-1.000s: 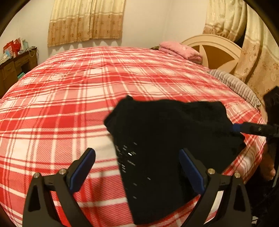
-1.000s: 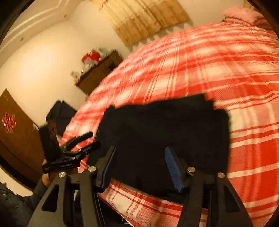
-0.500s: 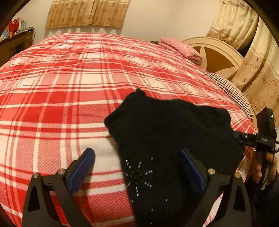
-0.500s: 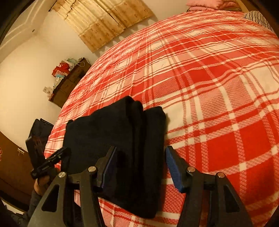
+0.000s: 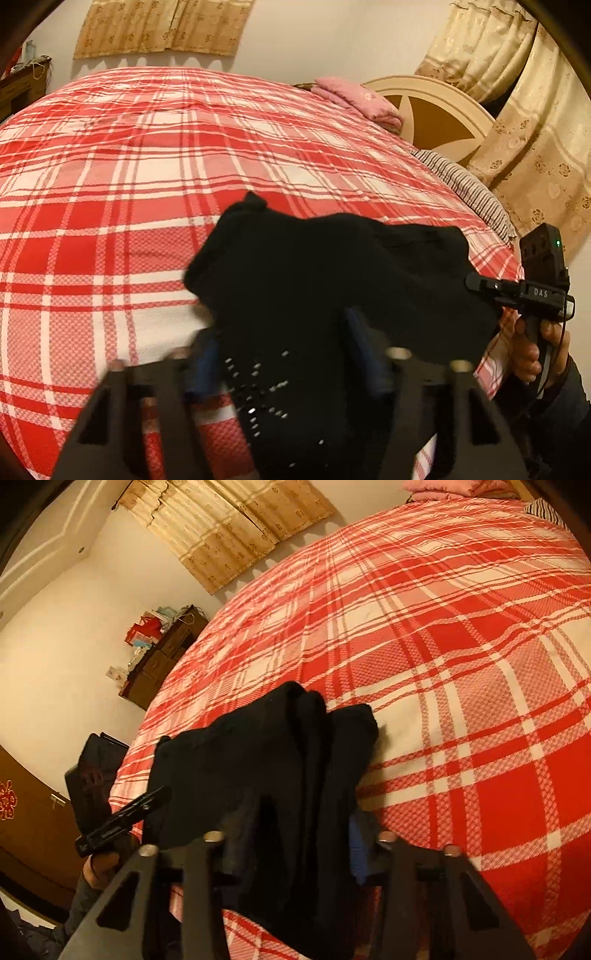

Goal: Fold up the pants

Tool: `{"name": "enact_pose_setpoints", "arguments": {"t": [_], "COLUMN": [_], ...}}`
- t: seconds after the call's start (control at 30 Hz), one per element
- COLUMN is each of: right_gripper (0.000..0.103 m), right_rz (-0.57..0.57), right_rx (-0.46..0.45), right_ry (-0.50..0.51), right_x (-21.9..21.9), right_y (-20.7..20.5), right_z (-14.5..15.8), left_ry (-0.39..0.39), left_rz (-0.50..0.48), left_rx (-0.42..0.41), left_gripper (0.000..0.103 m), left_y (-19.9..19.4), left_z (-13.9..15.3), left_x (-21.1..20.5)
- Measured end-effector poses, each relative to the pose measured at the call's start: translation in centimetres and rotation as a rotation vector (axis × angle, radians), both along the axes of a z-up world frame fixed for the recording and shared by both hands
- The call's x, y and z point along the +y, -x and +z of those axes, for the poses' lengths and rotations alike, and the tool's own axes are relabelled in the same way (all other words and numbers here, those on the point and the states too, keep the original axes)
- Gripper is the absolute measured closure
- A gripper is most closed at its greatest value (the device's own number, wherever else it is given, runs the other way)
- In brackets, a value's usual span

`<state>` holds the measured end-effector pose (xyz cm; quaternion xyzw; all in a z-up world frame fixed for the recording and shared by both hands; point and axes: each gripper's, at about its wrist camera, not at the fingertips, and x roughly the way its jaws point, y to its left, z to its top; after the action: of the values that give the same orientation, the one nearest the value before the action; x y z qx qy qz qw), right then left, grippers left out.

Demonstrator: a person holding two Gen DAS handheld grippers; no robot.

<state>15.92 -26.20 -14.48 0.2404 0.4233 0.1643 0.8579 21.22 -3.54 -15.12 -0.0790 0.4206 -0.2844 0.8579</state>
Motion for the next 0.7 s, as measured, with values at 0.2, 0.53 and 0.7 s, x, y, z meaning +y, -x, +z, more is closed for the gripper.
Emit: {"name": "enact_pose_setpoints", "arguments": {"t": [0.2, 0.53, 0.7], "right_gripper": [0.077, 0.078, 0.078], "right_rz": [0.041, 0.156, 0.255], "right_rx": [-0.062, -0.156, -0.183], "right_ry": [-0.03, 0.017, 0.022], "right_x": [1.5, 5.6, 10.1], "right_y": [0.6, -0.4, -5.5], "right_z": [2.5, 8.0, 9.5], "left_ry": [0.066, 0.138, 0.138], "left_rz": [0.009, 0.035, 0.106], "left_rx": [0.028, -0.079, -0.143], "left_gripper": [0.081, 0.086, 0.086], "left_y": [0.0, 1.6, 1.5], "left_z": [-0.2, 2.8, 4.9], "left_x": [0.8, 2.5, 6.3]}}
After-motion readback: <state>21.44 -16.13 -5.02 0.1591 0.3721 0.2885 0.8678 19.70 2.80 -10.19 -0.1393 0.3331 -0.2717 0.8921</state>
